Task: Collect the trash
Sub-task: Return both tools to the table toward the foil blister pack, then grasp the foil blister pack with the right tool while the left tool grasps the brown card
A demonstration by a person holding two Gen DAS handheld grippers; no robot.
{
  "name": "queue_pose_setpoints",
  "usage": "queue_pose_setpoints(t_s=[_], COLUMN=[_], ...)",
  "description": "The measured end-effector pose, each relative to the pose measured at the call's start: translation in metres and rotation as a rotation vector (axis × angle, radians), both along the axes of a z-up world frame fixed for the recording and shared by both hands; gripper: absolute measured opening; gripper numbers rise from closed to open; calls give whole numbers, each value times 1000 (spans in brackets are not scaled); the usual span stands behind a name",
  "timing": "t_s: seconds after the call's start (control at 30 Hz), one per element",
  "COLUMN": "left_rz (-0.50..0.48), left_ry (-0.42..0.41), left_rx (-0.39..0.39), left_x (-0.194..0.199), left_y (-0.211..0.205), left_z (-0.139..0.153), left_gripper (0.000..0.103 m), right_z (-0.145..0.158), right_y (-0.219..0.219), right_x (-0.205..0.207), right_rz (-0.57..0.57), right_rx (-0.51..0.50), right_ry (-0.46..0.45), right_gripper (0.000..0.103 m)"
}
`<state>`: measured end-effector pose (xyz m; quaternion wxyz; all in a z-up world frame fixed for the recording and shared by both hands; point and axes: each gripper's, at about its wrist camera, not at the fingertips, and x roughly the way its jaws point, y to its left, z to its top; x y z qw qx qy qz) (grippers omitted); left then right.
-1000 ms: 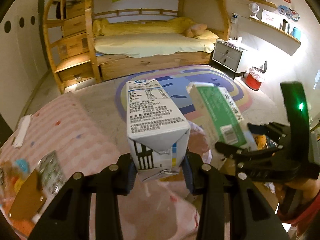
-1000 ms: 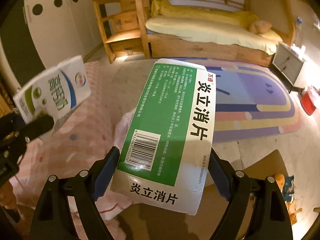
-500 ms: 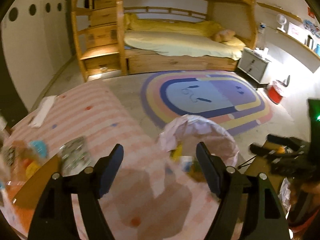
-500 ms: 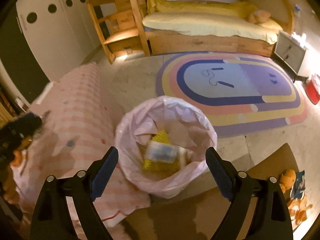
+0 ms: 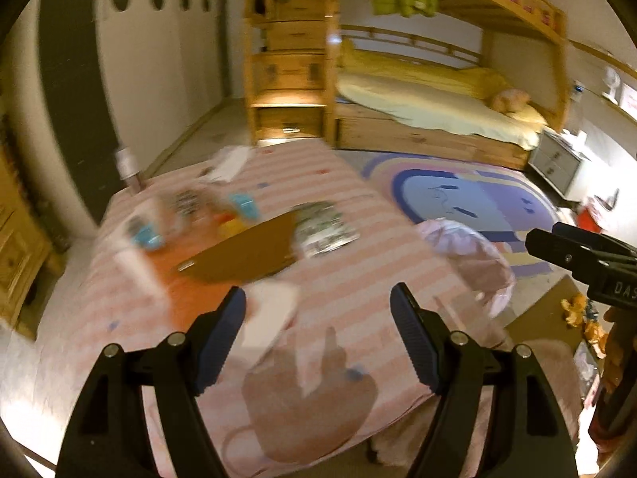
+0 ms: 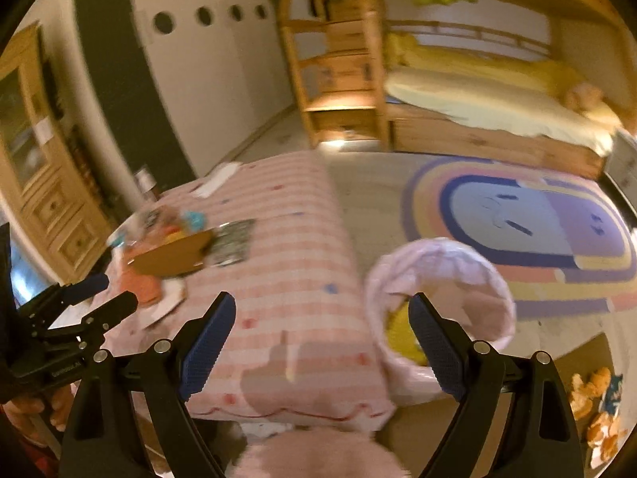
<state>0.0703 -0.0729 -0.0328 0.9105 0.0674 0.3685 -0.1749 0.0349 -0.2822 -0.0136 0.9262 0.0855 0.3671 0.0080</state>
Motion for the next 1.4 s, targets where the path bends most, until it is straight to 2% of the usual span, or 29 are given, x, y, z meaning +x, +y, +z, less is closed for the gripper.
queue_pose_setpoints(t_s=[0.17, 0.23, 0.33, 0.43, 0.6, 0.73, 0.83, 1.1, 1.13, 1.2, 1.4], left_rz=[113, 155, 209, 245, 278, 288, 290, 296, 296, 298, 281], left_ry=[13, 20, 34, 38, 50, 51, 47, 66, 69, 70, 68], left_rx=[-3, -7, -13, -12, -1, -2, 2, 7, 6, 9, 19], left_x=[-3, -2, 5, 14, 36, 49, 55, 59, 59, 59, 53], left_y=[53, 69, 90, 104, 113, 116, 116, 118, 118, 118, 113], left_z=[-7, -11, -17, -22, -28, -31, -31, -36, -36, -37, -36], left_gripper=[73, 73, 73, 73, 73, 73, 73, 75, 75, 75, 75], right_z=[-8, -14, -23, -32, -45, -60, -69, -88, -89, -88, -86], right_y=[47, 62, 74, 81, 90, 99, 105, 109, 108, 108, 107], right_x=[16, 27, 45, 67, 103, 132, 145, 173, 173, 169, 142], right_rz=[93, 123, 151, 164, 175, 173, 173, 159, 160, 174, 210], right_rx=[-37, -58, -69, -85, -103, -133, -162, -185, -185, -182, -156], right_ry=[20, 26, 40, 63, 95, 125, 137, 180, 177, 178, 204], right_gripper=[78, 65, 52, 47, 49, 67, 68, 68, 66, 55, 55])
